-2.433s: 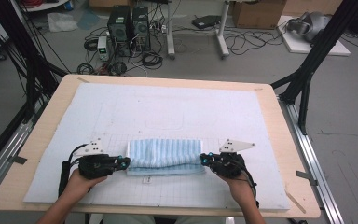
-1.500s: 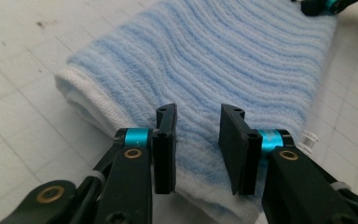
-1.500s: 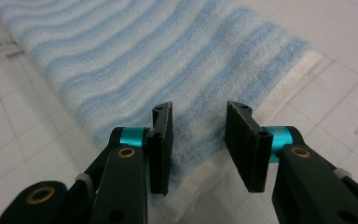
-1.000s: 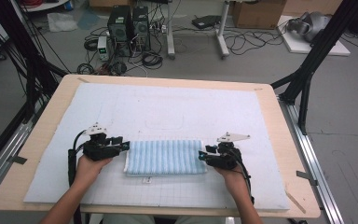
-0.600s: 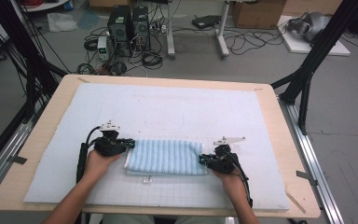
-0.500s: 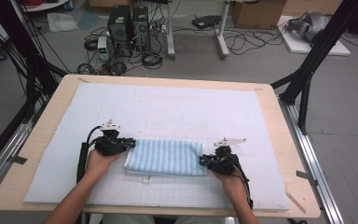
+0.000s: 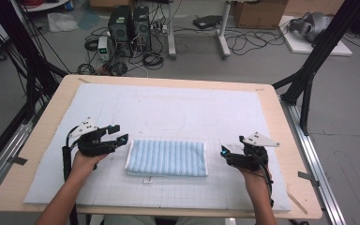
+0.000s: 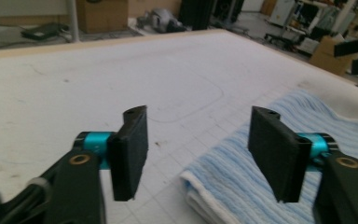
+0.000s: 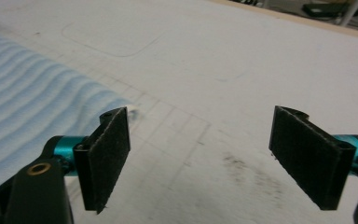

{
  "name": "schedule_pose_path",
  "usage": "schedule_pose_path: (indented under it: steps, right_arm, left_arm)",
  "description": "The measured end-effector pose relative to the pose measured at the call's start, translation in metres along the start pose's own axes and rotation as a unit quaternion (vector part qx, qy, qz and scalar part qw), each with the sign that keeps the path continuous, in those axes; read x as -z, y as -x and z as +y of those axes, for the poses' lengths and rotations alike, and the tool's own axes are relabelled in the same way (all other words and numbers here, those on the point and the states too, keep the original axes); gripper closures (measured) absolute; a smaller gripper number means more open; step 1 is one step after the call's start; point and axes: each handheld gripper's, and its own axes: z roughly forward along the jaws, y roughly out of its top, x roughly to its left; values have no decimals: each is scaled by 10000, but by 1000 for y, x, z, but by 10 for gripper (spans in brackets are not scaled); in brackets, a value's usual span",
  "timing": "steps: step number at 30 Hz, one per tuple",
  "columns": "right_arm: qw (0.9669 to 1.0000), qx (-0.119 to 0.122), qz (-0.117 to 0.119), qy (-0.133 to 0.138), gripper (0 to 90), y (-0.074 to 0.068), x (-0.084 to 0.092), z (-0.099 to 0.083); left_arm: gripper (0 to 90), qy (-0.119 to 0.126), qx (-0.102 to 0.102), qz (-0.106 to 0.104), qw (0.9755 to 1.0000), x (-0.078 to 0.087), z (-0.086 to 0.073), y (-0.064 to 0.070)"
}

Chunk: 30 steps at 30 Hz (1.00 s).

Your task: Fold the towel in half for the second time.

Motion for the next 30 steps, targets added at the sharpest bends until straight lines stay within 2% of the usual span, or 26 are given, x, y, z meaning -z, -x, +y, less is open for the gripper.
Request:
schedule_pose_path:
  steps: [3,4,7,9,14,25,30]
  right_arm:
    - [9999,-23,-126,86,121,8,7,-1]
    - [9999,-15,-130,87,121,11,9,-1]
    - [9999,-34,-98,123,119,17,14,-3]
    - [10000,-50,-49,57,118,19,15,-5]
    - [9999,-90,-26,71,115,22,17,-6]
    - [9999,-88,19,85,114,17,14,-4]
    - [9999,-74,70,4,114,15,10,-4]
  left_arm:
    - [189,151,117,193,9996,4,2,-3]
    - [161,217,133,187,9995,5,3,-4]
    - [164,223,30,198,9996,9,6,-5]
    - [164,278,8,169,9995,12,6,-5]
    - [168,223,-34,198,9995,16,5,-5]
    - [182,210,-78,215,9995,19,4,-3]
    - [185,203,-65,268,9994,21,3,-4]
